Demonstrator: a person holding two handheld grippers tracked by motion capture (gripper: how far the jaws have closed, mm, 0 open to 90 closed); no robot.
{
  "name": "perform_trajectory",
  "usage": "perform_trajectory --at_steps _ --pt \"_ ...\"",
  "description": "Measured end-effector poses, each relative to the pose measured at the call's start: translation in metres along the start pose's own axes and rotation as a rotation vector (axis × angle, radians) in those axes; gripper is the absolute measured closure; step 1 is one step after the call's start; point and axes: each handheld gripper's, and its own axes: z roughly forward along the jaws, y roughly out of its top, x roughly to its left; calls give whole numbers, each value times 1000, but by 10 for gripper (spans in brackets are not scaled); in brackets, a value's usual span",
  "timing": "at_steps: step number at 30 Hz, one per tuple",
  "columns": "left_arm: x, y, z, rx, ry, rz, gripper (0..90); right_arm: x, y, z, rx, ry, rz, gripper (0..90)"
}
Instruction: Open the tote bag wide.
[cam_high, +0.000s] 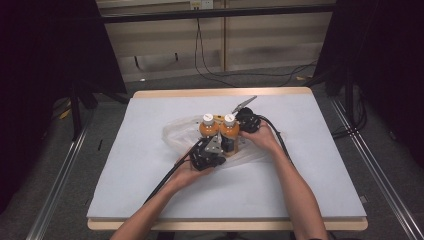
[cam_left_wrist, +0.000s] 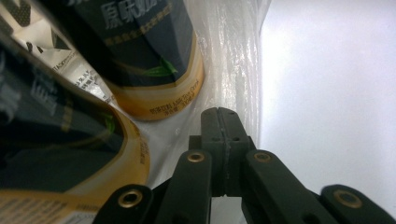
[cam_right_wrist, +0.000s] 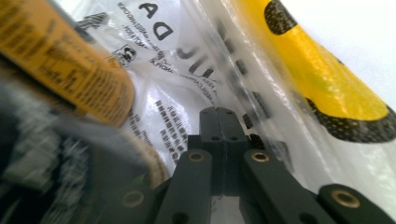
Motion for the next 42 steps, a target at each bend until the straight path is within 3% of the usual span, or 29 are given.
perform_trajectory --at_steps 5,9,14,20,31,35,36,42 --pt "-3 -3 -2 -1 -30 17 900 -2 5 5 12 -3 15 900" --pt "-5 -6 -4 -14 -60 -2 900 -4 9 7 26 -6 43 900" --pt "-11 -5 -5 6 -60 22 900 -6 15 11 39 -24 74 900" --pt "-12 -9 -9 -4 -89 16 900 -5 25 15 68 -89 37 900" --pt "-17 -13 -12 -6 -121 27 900 -17 37 23 75 -153 58 900" --pt "-22 -12 -14 5 -112 50 900 -18 41 25 78 -175 78 900" --pt "-24 -11 -16 33 -104 71 900 -20 41 26 74 -178 75 900" --pt "-30 -13 -18 24 -116 88 900 -21 43 27 68 -219 81 900"
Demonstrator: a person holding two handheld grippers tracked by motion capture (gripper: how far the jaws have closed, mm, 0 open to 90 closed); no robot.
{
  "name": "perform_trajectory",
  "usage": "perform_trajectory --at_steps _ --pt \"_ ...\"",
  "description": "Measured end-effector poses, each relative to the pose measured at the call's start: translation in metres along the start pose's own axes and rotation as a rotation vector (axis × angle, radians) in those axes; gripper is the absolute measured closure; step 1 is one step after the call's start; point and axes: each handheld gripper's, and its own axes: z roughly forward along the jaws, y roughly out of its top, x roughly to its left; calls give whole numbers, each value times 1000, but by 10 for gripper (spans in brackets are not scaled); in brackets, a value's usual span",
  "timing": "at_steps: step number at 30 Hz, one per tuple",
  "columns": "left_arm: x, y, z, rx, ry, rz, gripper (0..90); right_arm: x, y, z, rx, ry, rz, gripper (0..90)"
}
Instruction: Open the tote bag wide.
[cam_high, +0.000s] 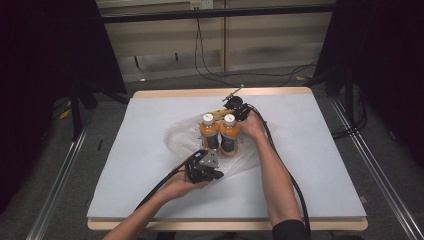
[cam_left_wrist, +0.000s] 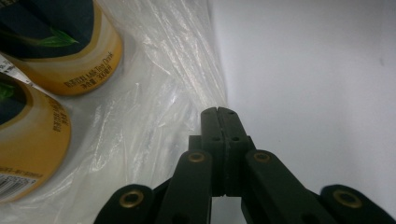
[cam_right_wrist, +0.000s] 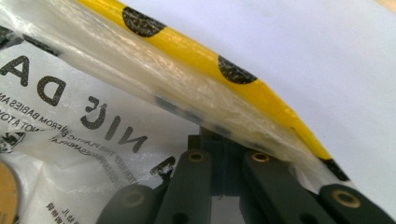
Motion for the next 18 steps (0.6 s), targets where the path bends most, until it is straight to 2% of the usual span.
perform_trajectory --at_steps 7,11,13,16,18 --pt "0 -2 -1 -3 -37 -13 900 1 3 1 7 -25 17 900" --pt "-5 -1 -2 -1 -34 -2 900 0 7 3 19 -47 39 900" --pt "-7 -2 -3 4 -42 -1 900 0 9 4 28 -70 25 900" --pt "-10 -2 -4 10 -29 -9 900 1 12 5 42 -88 37 900" --pt "-11 -3 -4 -4 -32 -18 900 1 14 6 48 -95 47 900"
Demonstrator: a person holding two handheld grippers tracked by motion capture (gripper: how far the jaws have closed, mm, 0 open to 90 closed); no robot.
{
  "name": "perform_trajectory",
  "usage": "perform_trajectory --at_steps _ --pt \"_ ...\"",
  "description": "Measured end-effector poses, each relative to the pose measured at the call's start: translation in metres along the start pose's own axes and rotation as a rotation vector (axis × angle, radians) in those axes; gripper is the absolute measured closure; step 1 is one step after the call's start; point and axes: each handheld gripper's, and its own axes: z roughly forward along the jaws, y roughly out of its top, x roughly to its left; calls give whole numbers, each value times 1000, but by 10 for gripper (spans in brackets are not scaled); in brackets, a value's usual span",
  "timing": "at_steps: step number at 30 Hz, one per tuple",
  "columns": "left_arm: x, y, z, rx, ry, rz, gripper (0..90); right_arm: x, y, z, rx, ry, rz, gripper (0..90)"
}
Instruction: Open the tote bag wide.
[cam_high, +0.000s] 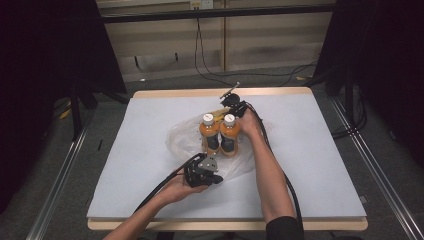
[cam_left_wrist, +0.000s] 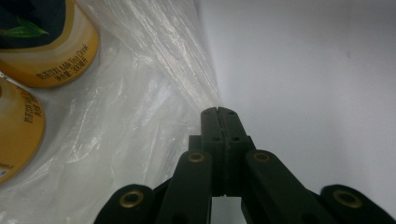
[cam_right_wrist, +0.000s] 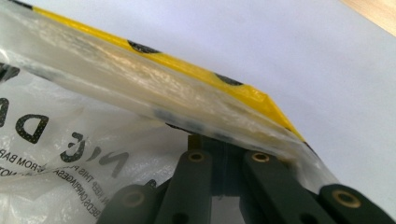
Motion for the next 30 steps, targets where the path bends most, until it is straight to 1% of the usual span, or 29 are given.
perform_trajectory --at_steps 1,2,3,4,5,6,7,9,10,11,12,13,14,15,16,17,18,19,20,21,23,24,25,26,27,28,29,30 --pt "0 -1 -1 5 4 2 900 0 0 0 -2 -6 0 900" --pt "1 -1 -1 4 -5 3 900 0 1 0 -2 -10 -9 900" --pt "2 -1 -3 21 -5 -3 900 0 1 0 -3 -7 -2 900" --pt "2 -2 -1 -2 -11 -18 900 -1 0 0 -4 5 13 900" --pt "3 -2 0 -9 -12 -30 900 -2 -1 0 -5 26 28 900" --pt "3 -2 0 -7 -9 -29 900 -5 -3 -1 -16 66 55 900" --pt "3 -2 0 -17 1 -28 900 -5 -4 -2 -23 77 52 900" --pt "5 -2 0 -14 0 -34 900 -5 -8 -4 -32 95 59 900" --pt "5 -2 1 -25 5 -46 900 -6 -9 -6 -49 112 63 900" --pt "6 -2 0 -14 2 -45 900 -6 -11 -7 -60 124 58 900" --pt "7 -2 1 -26 3 -50 900 -6 -12 -11 -74 132 60 900" --pt "8 -2 0 -16 2 -63 900 -6 -13 -14 -81 134 61 900" --pt "9 -1 -1 -1 3 -59 900 -6 -14 -19 -96 142 49 900" --pt "9 -2 0 -15 2 -64 900 -6 -14 -23 -103 146 46 900" --pt "10 -1 -1 0 8 -60 900 -7 -15 -27 -115 150 47 900" --pt "10 -3 1 -38 5 -76 900 -8 -16 -30 -126 157 53 900" --pt "11 -2 0 -20 5 -74 900 -10 -18 -35 -146 177 64 900" --pt "12 -2 -2 -11 5 -74 900 -11 -19 -39 -164 187 76 900" --pt "13 -3 -2 -33 -4 -92 900 -12 -20 -43 -180 191 81 900" --pt "13 -3 -2 -71 -13 -107 900 -12 -21 -48 -183 185 78 900" --pt "15 -2 -8 -79 -20 -107 900 -11 -22 -54 -174 171 61 900" --pt "15 -2 -8 -95 -17 -110 900 -12 -23 -57 -182 169 52 900" --pt "15 -3 -9 -131 -32 -123 900 -11 -24 -60 -185 170 50 900" --pt "17 -3 -11 -133 -29 -123 900 -10 -26 -64 -204 176 41 900" --pt "18 -4 -13 -154 -20 -131 898 -10 -27 -67 -219 184 36 900" --pt "18 -5 -14 -159 -17 -141 886 -10 -29 -72 -231 168 33 900" --pt "19 -5 -15 -166 -6 -140 885 -10 -30 -74 -230 162 36 900" --pt "19 -5 -17 -177 -3 -145 875 -11 -32 -77 -228 164 35 900"
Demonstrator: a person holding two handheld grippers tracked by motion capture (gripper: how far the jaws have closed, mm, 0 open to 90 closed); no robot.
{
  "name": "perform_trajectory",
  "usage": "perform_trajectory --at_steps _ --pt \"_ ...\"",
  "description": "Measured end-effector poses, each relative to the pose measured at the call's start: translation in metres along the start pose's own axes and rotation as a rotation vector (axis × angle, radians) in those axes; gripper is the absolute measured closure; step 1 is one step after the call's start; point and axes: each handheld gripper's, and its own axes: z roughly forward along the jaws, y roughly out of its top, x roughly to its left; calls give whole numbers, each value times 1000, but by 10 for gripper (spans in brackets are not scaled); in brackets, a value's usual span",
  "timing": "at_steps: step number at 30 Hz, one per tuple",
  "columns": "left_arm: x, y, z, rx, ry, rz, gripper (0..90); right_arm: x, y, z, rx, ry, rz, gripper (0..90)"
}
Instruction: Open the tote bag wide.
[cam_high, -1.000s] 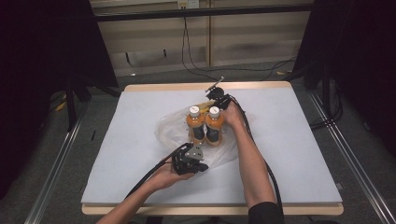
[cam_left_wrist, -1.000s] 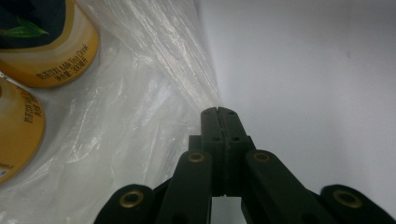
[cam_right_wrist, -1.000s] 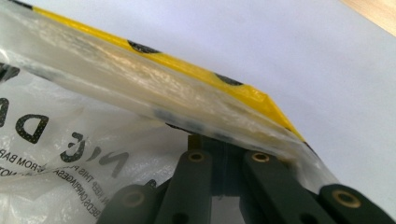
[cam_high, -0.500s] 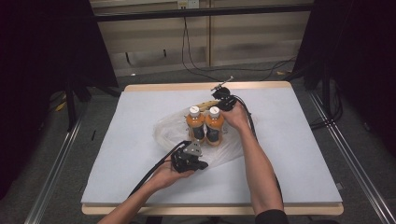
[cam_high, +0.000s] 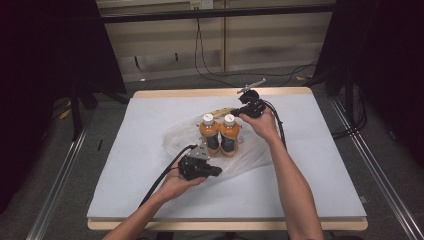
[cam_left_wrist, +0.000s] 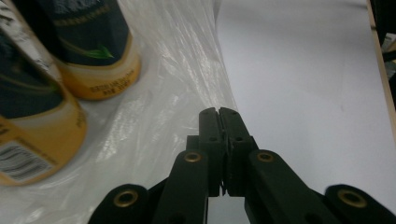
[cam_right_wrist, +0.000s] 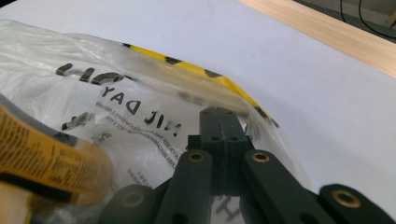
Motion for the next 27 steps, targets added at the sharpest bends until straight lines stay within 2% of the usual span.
perform_trajectory --at_steps 2,4,6,8,11,12,15,17,19,21,22,25,27 --pt "0 1 -4 -14 12 7 870 1 -2 -6 -12 0 -17 900" --pt "0 2 -8 -45 14 -2 870 4 -4 -16 -48 4 -45 900" --pt "2 4 -14 -72 38 -3 864 7 -7 -23 -52 -28 -66 900" --pt "4 5 -19 -89 59 -17 824 9 -14 -31 -69 -23 -90 900" --pt "5 4 -28 -114 81 -25 794 10 -27 -41 -95 -47 -88 900" --pt "6 3 -31 -104 92 -22 788 10 -30 -44 -106 -50 -89 900" --pt "5 -1 -38 -117 125 -26 695 16 -43 -56 -139 -55 -116 896" --pt "2 -6 -41 -109 170 -37 603 21 -52 -65 -158 -70 -121 788" --pt "2 -8 -45 -101 188 -40 502 23 -58 -73 -186 -71 -114 754" --pt "2 -10 -50 -102 201 -57 402 25 -66 -84 -221 -59 -84 618" --pt "2 -11 -54 -104 220 -56 367 26 -69 -87 -228 -53 -78 578" --pt "1 -17 -67 -139 251 -71 246 31 -81 -102 -262 -45 -67 394" --pt "1 -20 -73 -162 260 -73 196 34 -88 -110 -281 -40 -63 336"
